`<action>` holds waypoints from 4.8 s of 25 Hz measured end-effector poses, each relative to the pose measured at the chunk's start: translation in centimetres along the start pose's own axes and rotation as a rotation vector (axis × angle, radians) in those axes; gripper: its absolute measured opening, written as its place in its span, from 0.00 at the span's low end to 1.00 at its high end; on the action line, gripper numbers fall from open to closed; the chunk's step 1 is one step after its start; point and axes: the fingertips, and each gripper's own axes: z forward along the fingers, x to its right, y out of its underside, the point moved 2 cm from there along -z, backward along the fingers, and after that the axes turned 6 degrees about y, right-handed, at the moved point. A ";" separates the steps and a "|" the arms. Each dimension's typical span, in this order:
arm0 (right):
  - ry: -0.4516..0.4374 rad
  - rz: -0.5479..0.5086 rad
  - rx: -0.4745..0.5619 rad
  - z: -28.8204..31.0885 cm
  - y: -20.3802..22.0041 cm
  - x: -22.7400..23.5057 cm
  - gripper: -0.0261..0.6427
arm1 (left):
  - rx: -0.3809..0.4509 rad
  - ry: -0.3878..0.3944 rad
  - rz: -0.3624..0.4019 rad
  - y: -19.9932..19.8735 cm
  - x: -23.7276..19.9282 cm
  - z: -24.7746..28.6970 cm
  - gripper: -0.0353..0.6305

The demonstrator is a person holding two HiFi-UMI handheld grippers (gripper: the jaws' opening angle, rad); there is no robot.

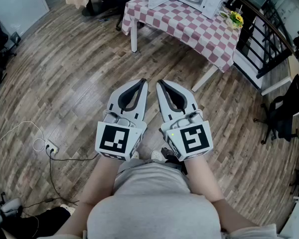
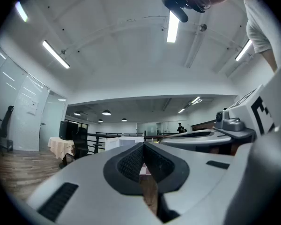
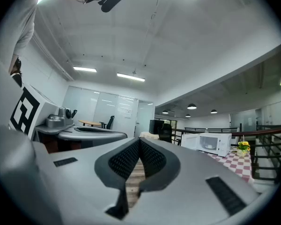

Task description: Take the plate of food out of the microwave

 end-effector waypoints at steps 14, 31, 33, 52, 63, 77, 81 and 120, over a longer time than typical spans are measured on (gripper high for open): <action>0.015 -0.023 0.002 0.3 -0.5 -4.5 0.07 | 0.012 0.058 0.007 -0.7 -1.9 -2.4 0.06; 0.101 0.027 -0.044 1.7 2.4 -2.2 0.08 | -0.039 0.124 -0.001 1.3 -3.1 0.6 0.06; 0.105 0.029 -0.039 2.3 2.7 -1.0 0.08 | -0.039 0.133 0.000 1.5 -3.1 2.0 0.06; 0.131 0.049 -0.023 10.6 5.3 13.9 0.08 | -0.068 0.155 -0.021 3.0 -4.8 19.0 0.06; 0.090 0.060 -0.020 15.0 6.2 20.8 0.08 | -0.071 0.142 -0.028 3.0 -5.5 27.7 0.06; 0.090 0.068 -0.007 17.7 7.7 27.2 0.08 | -0.066 0.139 -0.031 3.9 -5.5 34.9 0.06; 0.102 0.070 0.004 18.2 7.7 28.3 0.08 | -0.066 0.147 -0.026 4.0 -5.7 36.2 0.06; 0.299 0.084 -0.051 37.7 11.8 43.0 0.08 | -0.074 0.332 -0.076 6.1 -18.7 59.0 0.06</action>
